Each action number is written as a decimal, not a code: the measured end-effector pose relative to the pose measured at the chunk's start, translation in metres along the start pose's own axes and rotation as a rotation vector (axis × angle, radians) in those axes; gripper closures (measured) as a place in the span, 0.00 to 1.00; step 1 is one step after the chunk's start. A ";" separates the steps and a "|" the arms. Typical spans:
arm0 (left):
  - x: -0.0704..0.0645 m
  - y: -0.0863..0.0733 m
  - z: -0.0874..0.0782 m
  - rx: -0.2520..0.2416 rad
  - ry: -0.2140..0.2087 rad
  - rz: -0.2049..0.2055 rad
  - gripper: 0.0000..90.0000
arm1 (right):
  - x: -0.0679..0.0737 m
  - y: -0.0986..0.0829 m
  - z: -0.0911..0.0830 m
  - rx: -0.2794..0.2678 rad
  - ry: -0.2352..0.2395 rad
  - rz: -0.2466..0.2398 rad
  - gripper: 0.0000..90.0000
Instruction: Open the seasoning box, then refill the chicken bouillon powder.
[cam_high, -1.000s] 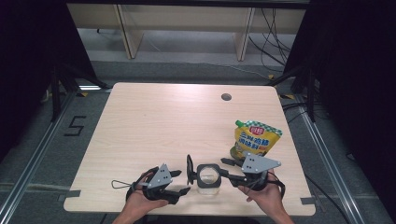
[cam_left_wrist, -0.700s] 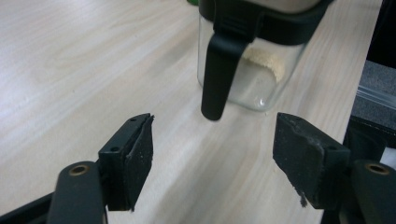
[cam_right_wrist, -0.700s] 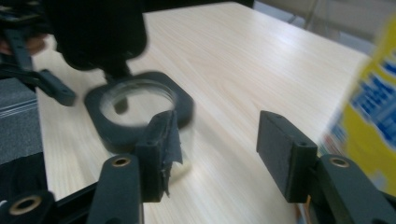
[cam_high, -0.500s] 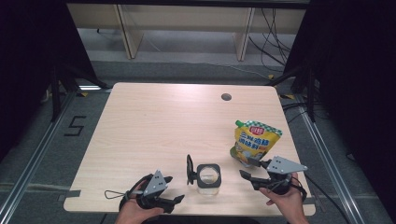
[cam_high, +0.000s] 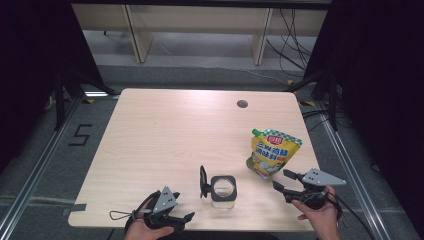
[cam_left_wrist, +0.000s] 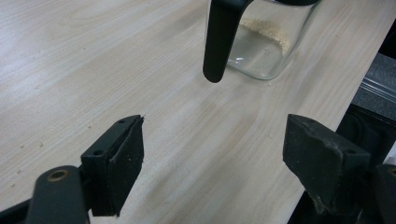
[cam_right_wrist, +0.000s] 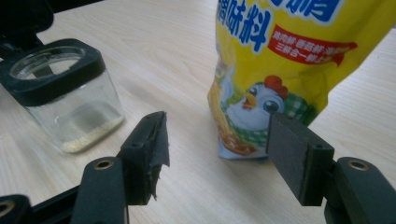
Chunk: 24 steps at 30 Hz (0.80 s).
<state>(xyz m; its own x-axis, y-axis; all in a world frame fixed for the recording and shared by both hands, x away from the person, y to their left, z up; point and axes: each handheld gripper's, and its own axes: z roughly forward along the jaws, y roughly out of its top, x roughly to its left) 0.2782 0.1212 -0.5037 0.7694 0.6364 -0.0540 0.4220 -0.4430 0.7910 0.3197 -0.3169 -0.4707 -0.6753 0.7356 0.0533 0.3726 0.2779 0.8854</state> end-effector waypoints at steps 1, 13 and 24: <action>0.000 0.000 0.000 0.000 0.000 0.000 0.22 | 0.000 0.000 0.000 0.000 0.000 0.000 0.43; 0.006 -0.002 0.002 -0.008 0.031 -0.014 0.22 | -0.009 -0.005 -0.002 0.027 -0.051 0.035 0.37; 0.009 -0.003 0.003 -0.011 0.055 -0.026 0.22 | -0.021 -0.004 0.003 -0.056 -0.087 0.025 0.17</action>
<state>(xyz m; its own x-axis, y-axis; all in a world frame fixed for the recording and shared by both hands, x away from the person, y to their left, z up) 0.2850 0.1261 -0.5083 0.7304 0.6817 -0.0412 0.4360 -0.4191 0.7964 0.3341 -0.3317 -0.4770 -0.6073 0.7936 0.0376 0.3511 0.2256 0.9088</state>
